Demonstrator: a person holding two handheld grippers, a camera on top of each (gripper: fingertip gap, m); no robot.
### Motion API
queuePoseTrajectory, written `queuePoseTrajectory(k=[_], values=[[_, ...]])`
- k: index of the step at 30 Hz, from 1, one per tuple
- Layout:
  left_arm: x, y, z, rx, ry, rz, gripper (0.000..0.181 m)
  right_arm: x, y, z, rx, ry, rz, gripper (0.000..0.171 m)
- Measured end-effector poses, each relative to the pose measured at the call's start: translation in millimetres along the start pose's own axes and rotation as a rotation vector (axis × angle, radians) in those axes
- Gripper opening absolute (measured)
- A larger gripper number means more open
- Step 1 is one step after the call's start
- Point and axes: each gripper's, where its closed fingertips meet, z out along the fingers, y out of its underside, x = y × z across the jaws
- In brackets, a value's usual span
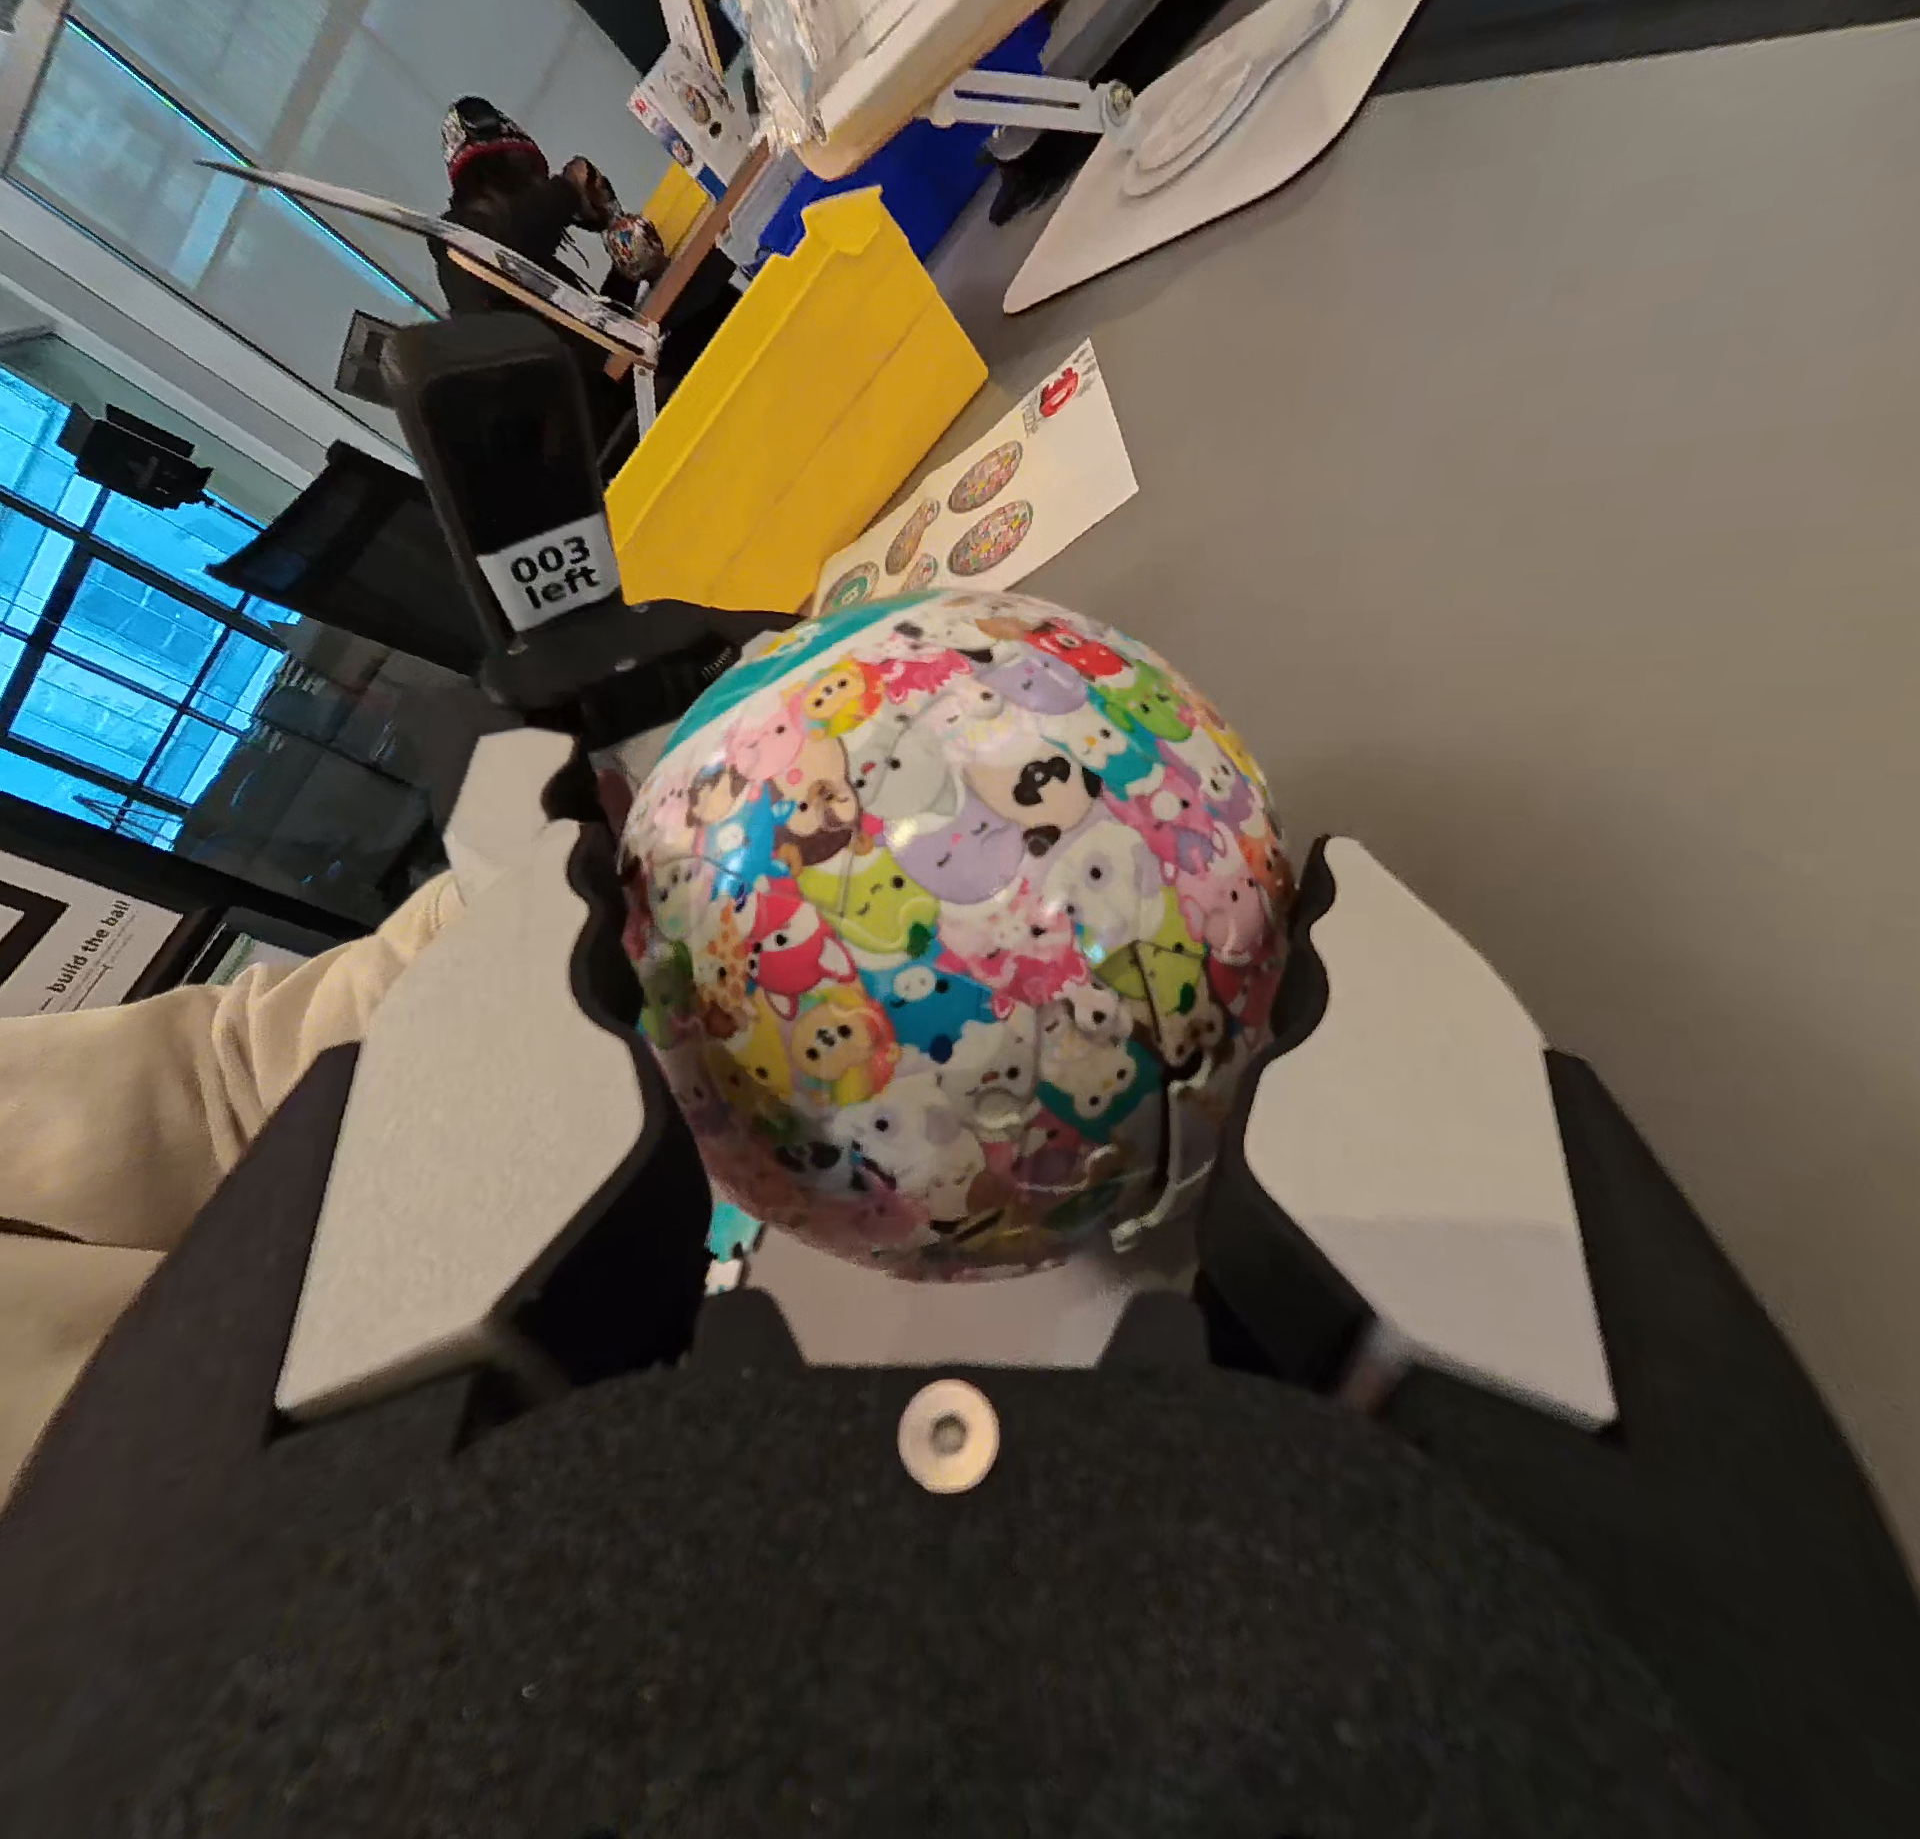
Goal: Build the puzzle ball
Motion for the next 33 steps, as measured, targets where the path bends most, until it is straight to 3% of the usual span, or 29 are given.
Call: queuePoseTrajectory(k=[4,8,13,22,33], values=[[-12.7,8.2,8.5,-0.077,-0.072,0.070,0.114,0.9,-8.9,11.5,-0.053,0.017,0.026,0.119],[-19.9,2.7,7.3,-0.058,-0.047,-0.022,0.113,5.5,-20.0,21.1,-0.103,0.034,0.058,0.120],[-22.1,3.1,7.8,-0.068,0.010,-0.077,0.109,-0.6,-21.5,15.7,-0.130,-0.066,-0.069,0.126],[-23.3,-0.1,8.9,-0.050,0.063,-0.127,0.108,13.5,6.3,-8.8,-0.067,-0.106,-0.279,0.113],[-23.3,-1.4,2.1,-0.076,0.219,-0.345,0.114,4.9,-15.6,6.3,-0.140,0.041,-0.086,0.111]])
